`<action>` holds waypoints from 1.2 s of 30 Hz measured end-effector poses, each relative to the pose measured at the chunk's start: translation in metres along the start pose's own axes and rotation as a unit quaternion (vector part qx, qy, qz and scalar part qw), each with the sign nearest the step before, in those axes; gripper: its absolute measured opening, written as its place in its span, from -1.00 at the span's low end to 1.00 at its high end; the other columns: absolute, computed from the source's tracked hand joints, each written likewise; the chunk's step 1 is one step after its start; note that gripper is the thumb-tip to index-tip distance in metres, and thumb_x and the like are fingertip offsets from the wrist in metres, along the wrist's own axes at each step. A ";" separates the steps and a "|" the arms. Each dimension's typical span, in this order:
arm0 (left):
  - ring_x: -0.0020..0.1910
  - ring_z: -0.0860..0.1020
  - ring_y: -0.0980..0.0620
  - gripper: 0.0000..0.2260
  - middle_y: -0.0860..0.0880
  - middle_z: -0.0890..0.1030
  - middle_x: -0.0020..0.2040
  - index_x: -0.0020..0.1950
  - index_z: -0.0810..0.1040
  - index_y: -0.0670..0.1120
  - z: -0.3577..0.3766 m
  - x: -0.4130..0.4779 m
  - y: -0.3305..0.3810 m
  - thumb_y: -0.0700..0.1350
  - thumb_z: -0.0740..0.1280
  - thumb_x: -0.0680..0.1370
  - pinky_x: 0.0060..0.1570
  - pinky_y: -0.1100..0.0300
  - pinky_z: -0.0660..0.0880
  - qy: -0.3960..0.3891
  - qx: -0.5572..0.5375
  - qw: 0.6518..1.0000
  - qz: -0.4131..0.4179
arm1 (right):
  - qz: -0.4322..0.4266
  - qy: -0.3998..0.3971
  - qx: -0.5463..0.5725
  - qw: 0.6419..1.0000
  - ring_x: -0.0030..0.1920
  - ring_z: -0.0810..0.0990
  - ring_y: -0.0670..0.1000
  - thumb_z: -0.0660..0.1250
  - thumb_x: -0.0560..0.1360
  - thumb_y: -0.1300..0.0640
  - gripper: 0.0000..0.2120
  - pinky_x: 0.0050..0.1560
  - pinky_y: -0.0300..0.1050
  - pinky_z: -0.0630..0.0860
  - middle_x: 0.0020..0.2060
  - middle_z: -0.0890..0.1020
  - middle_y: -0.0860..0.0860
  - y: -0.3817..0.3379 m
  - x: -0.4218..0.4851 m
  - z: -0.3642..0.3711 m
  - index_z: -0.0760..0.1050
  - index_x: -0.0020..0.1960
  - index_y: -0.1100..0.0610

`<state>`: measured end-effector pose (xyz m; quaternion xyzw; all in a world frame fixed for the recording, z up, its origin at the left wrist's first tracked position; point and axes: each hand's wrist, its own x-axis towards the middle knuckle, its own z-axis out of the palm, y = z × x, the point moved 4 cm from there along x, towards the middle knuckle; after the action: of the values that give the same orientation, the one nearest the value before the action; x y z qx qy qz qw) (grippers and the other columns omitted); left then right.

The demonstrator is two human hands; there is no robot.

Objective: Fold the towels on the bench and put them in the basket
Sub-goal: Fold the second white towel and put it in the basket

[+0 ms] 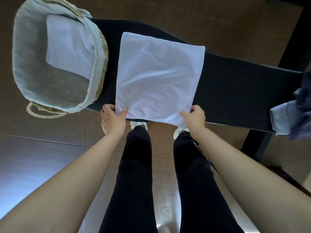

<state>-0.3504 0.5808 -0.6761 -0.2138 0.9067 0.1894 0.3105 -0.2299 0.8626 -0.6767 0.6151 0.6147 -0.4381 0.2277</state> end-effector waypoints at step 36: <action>-0.19 0.65 0.07 -0.84 -0.05 0.74 -0.15 0.04 0.72 -0.11 -0.043 0.006 0.075 -0.09 0.56 0.50 -0.09 0.22 0.58 -0.227 -0.256 0.939 0.042 | -0.128 -0.046 0.088 0.987 -0.40 0.59 -0.08 0.41 0.56 0.18 -0.93 -0.39 -0.27 0.48 -0.18 0.75 -0.01 -0.064 0.008 -0.076 0.62 0.03 0.10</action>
<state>-0.4136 0.6218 -0.6324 -0.1993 0.7414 0.4713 0.4343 -0.2730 0.9379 -0.6276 0.5280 0.6362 -0.5441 0.1428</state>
